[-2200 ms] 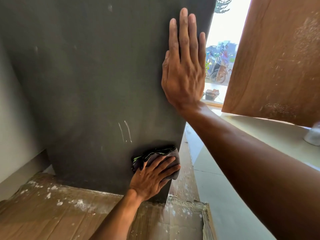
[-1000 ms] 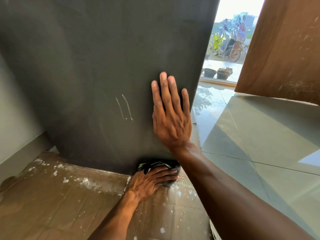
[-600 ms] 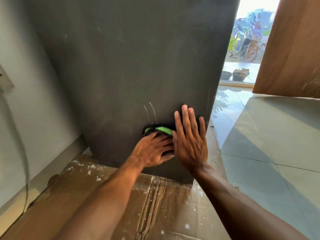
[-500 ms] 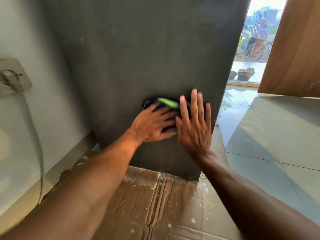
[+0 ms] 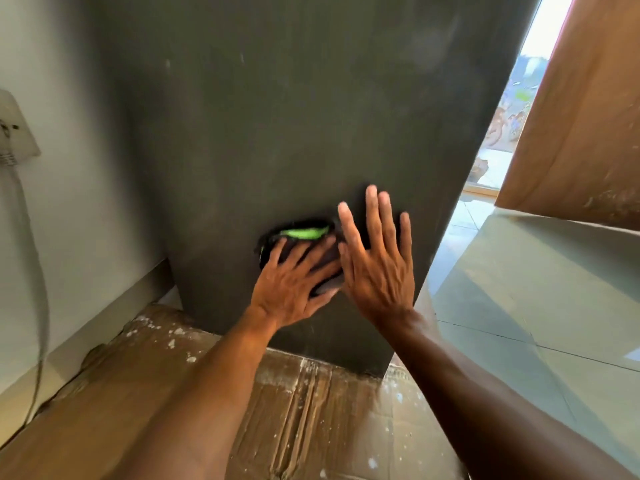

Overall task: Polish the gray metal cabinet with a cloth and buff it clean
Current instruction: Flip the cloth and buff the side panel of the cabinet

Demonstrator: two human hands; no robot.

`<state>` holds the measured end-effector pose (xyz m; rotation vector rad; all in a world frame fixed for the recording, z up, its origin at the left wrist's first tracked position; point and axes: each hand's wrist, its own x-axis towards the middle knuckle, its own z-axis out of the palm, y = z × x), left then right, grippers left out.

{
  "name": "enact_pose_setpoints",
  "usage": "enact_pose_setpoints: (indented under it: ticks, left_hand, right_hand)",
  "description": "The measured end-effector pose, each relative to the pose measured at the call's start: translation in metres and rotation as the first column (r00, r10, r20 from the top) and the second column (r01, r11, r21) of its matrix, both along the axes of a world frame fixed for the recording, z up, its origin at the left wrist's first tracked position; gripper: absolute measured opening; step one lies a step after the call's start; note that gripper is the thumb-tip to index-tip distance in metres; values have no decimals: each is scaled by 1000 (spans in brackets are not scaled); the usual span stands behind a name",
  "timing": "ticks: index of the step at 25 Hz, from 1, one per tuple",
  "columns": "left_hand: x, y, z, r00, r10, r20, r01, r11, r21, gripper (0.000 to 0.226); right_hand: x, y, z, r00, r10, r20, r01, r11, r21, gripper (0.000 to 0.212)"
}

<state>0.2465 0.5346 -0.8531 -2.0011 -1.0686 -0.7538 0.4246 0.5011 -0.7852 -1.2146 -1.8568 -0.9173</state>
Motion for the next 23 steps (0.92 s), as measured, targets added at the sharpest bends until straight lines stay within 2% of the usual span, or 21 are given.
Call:
enact_pose_setpoints:
  ticks: [4, 8, 10, 15, 19, 21, 23]
  left_hand:
    - [-2, -15, -102, 991, -91, -99, 83, 993, -85, 80]
    - [11, -22, -171, 999, -18, -47, 10, 984, -180, 103]
    - [17, -24, -193, 1000, 9, 27, -3, 972, -236, 105]
    - [28, -28, -192, 983, 123, 137, -72, 943, -325, 74]
    - [39, -22, -168, 883, 302, 360, -167, 917, -361, 73]
    - [23, -14, -146, 876, 290, 385, -177, 937, -302, 72]
    - [1, 4, -104, 827, 240, 508, -160, 967, -197, 70]
  right_hand:
    - [11, 9, -35, 995, -51, 81, 47, 998, 52, 64]
    - [7, 16, -67, 991, -73, 113, 66, 996, 61, 64]
    - [5, 12, -87, 984, -75, 162, 68, 997, 47, 67]
    - [1, 5, -112, 976, -93, 199, 94, 996, 5, 73]
    - [-5, 7, -110, 986, -78, 145, 81, 997, -12, 70]
    - [-6, 6, -110, 990, -66, 127, 69, 997, -19, 65]
    - [-6, 6, -110, 990, -66, 124, 69, 997, -23, 64]
